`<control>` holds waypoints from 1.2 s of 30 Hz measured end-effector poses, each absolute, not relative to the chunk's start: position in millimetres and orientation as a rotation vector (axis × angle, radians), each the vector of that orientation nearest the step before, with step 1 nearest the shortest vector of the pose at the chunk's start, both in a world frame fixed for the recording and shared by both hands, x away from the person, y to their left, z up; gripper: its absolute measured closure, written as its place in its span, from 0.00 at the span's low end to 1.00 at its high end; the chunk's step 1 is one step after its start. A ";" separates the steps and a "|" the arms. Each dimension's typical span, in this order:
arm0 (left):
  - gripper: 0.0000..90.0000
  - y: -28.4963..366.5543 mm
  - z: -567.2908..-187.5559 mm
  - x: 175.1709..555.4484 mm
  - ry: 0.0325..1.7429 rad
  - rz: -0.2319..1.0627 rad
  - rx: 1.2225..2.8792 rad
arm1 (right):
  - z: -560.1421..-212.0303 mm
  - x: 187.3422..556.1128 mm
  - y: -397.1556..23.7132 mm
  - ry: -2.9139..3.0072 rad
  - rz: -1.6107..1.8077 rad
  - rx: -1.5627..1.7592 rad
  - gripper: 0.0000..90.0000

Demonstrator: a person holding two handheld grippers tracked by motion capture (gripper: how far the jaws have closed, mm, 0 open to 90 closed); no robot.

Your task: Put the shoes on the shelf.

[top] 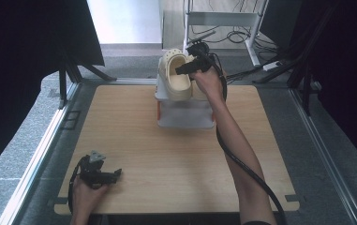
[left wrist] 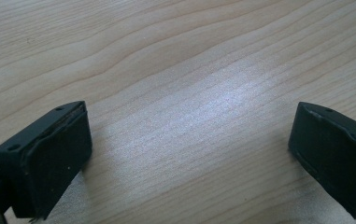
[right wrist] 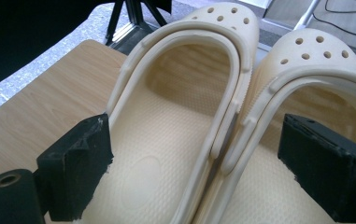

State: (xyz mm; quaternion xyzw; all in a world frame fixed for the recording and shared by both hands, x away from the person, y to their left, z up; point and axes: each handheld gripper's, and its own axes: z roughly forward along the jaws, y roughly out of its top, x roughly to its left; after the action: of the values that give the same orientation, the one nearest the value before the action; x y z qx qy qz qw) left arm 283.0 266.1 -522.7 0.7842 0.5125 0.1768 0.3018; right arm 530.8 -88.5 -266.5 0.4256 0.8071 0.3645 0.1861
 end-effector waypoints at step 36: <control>0.00 266.0 -522.6 283.1 1.358 0.473 2.082 | -289.3 460.3 -114.7 2.457 1.113 0.956 0.07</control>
State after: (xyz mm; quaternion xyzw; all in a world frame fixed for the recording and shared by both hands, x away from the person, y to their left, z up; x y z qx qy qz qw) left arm 283.1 266.0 -522.6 0.7846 0.5120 0.1781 0.3009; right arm 460.3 -114.7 -289.3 0.3309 0.8502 0.3852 0.1393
